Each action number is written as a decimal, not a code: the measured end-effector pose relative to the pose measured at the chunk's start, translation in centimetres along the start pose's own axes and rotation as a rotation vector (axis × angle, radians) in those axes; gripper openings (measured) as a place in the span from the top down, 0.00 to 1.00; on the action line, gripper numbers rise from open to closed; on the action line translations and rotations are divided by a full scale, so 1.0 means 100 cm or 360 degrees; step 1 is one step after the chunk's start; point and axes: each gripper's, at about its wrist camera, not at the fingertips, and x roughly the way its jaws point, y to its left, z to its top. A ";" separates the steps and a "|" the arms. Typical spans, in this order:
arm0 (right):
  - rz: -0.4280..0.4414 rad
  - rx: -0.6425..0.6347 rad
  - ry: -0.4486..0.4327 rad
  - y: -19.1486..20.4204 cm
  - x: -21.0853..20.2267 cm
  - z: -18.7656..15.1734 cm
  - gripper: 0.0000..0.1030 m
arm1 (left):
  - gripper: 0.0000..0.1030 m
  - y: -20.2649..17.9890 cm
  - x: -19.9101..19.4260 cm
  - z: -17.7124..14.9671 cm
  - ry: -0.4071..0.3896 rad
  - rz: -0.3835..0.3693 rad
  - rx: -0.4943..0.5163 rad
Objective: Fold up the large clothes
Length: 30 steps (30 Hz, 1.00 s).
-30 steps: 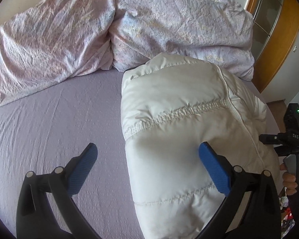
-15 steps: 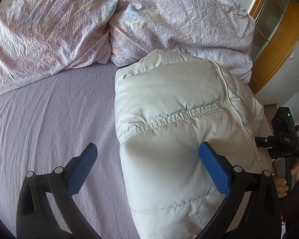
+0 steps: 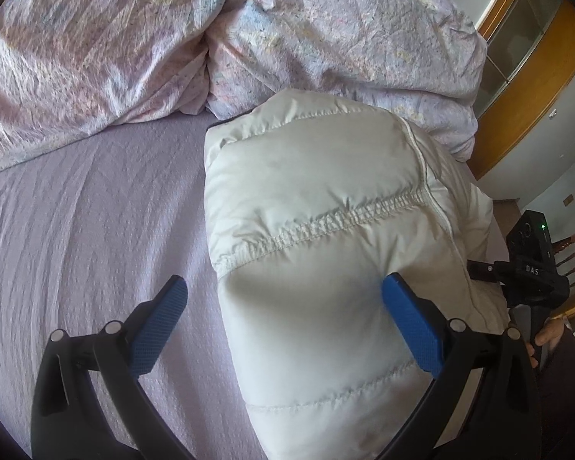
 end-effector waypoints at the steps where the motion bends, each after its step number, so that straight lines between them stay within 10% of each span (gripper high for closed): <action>1: -0.0004 -0.0002 -0.0004 0.001 0.000 -0.001 0.25 | 0.02 0.001 0.000 0.000 0.0006 -0.0009 -0.0005; 19: -0.0029 0.0040 -0.0033 0.020 0.001 -0.007 0.25 | 0.02 0.032 0.043 -0.011 0.0158 -0.0477 -0.0332; 30: 0.0013 0.0016 -0.0015 0.020 0.007 0.013 0.35 | 0.25 0.043 0.035 0.015 0.0107 -0.0428 -0.0336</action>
